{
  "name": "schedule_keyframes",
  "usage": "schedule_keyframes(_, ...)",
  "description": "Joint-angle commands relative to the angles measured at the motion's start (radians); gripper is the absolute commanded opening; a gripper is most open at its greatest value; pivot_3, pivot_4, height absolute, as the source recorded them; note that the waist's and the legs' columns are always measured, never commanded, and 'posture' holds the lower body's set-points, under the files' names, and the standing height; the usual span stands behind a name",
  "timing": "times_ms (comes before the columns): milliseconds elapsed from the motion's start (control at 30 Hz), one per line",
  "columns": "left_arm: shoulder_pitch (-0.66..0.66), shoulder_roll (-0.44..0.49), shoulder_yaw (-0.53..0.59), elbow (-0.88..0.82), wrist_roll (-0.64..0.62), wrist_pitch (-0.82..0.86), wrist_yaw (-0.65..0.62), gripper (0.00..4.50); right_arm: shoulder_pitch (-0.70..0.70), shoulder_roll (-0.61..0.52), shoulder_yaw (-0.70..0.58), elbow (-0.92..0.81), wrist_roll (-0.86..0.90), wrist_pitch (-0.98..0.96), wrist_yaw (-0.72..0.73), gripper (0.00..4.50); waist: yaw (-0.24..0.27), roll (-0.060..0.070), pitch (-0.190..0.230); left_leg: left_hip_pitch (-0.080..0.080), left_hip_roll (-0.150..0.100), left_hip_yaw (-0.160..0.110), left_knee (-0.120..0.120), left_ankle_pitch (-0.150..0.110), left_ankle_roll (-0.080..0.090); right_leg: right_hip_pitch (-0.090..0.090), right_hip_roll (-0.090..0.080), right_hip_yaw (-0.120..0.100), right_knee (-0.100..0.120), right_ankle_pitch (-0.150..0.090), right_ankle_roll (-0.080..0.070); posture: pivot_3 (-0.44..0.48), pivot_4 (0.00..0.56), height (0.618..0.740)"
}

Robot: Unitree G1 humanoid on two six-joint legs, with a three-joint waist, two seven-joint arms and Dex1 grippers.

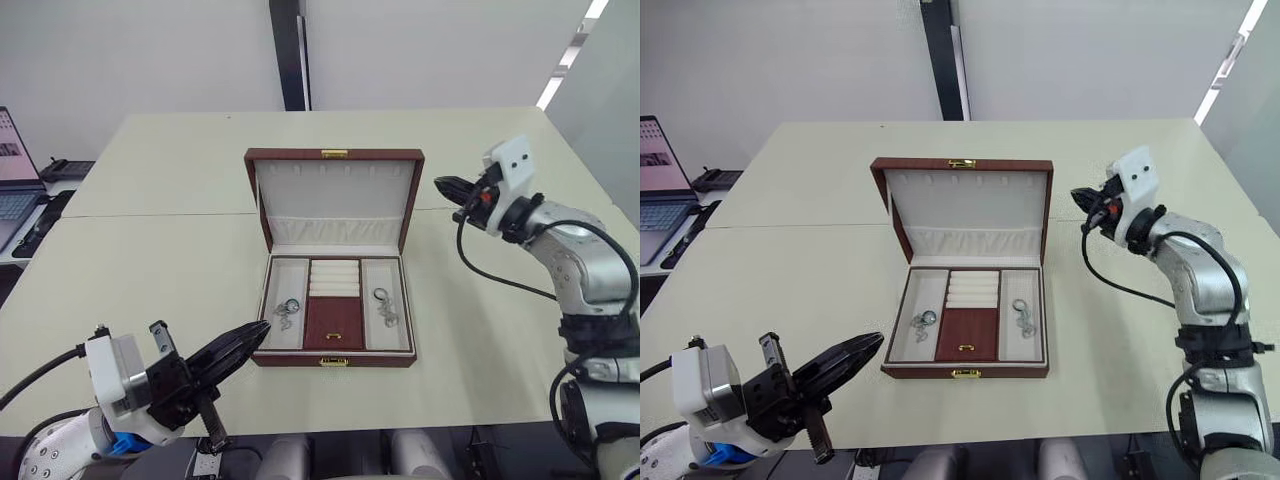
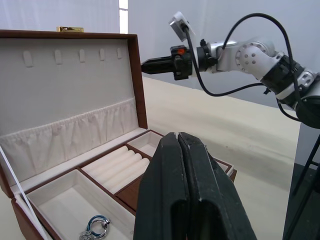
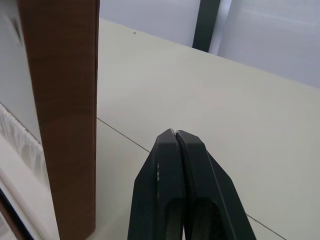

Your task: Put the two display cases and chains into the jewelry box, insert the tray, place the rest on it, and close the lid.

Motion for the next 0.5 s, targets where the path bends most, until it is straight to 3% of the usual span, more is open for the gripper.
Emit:
schedule_keyframes(33, -0.031, 0.017, -0.028, -0.045, 0.008, -0.001, 0.061, 0.0, -0.08, 0.022, -0.003, 0.064, 0.029, -0.005, 0.038, 0.04, 0.0, 0.0, 0.0, 0.0, 0.0, 0.0, 0.0, 0.0, 0.0, 0.0, 0.0, 0.0, 0.0, 0.0, 0.0, 0.0, 0.15, 0.74)
schedule_keyframes(267, -0.058, 0.044, -0.047, -0.039, -0.005, 0.007, 0.12, 0.0, -0.138, 0.039, -0.001, 0.129, 0.07, -0.041, 0.154, 0.04, 0.0, 0.0, 0.0, -0.001, 0.0, 0.0, 0.0, 0.001, -0.002, -0.001, 0.0, 0.0, 0.0, 0.0, 0.0, 0.0, 0.15, 0.74)
schedule_keyframes(500, -0.062, 0.064, -0.052, -0.025, -0.013, 0.016, 0.14, 0.0, -0.085, 0.007, -0.015, 0.024, 0.165, -0.042, 0.319, 0.04, -0.002, 0.001, 0.001, -0.001, 0.0, -0.001, -0.001, 0.001, -0.001, -0.001, 0.0, 0.001, 0.0, 0.0, 0.0, 0.0, 0.15, 0.74)
